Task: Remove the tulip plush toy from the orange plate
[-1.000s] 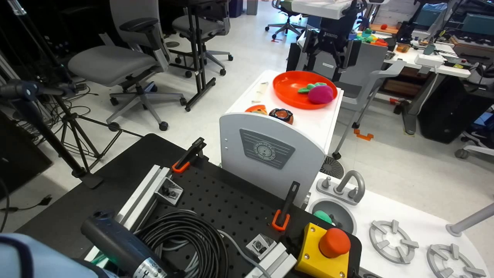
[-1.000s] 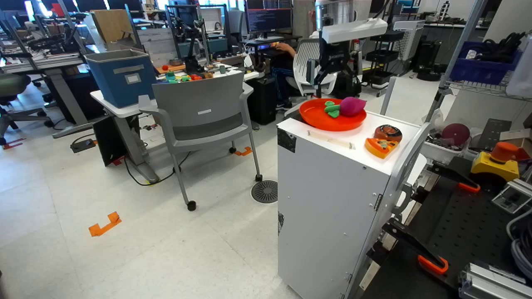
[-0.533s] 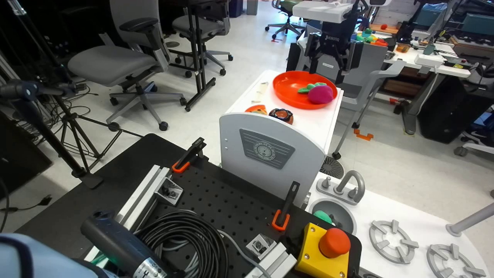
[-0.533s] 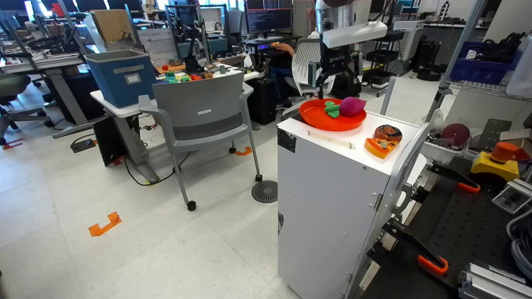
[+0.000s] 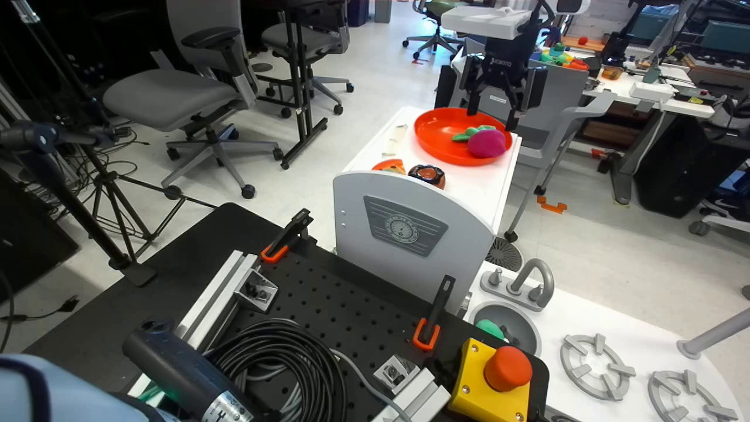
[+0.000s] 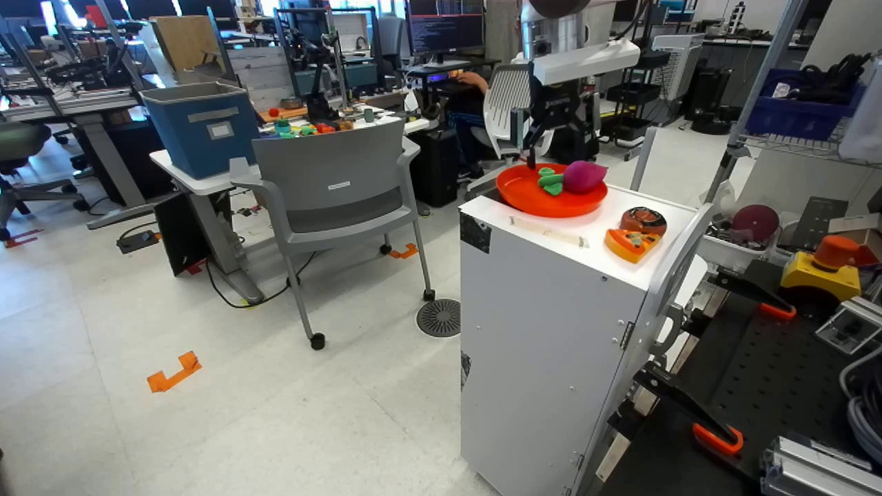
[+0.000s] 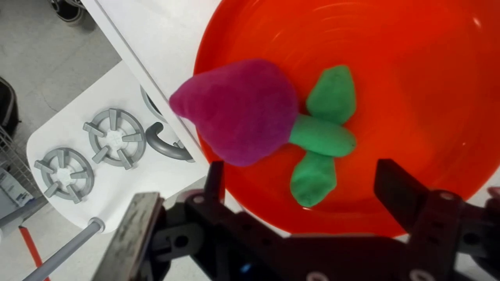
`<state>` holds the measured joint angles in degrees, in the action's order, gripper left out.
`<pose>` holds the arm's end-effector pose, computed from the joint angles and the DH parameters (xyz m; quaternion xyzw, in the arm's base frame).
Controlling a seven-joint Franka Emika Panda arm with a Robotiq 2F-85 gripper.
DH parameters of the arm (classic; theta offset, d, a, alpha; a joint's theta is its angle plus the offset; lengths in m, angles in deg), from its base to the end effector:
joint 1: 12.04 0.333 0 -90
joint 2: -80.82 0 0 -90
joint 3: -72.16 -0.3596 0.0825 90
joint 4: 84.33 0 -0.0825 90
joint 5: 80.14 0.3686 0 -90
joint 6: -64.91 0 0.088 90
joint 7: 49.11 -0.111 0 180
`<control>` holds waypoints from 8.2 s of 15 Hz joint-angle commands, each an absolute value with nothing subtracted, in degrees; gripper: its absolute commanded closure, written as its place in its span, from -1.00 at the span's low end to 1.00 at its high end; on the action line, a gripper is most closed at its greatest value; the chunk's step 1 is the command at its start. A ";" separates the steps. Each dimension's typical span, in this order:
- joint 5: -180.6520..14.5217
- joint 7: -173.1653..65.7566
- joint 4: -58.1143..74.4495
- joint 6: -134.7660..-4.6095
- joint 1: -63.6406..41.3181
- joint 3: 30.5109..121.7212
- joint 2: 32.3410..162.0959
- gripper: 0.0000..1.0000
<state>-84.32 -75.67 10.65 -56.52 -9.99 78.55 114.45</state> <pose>0.6795 -0.0444 0.3024 0.9674 -0.2381 -0.0483 0.0719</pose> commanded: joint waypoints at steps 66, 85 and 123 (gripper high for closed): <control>-84.63 -79.77 22.36 -67.46 -7.97 80.00 109.65 -1.00; -85.24 -82.70 28.41 -71.90 -7.43 80.26 106.19 -0.16; -80.98 -86.96 29.32 -63.47 -7.28 79.16 102.90 -1.00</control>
<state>-80.39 -84.78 27.43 -64.18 -8.07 79.11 104.78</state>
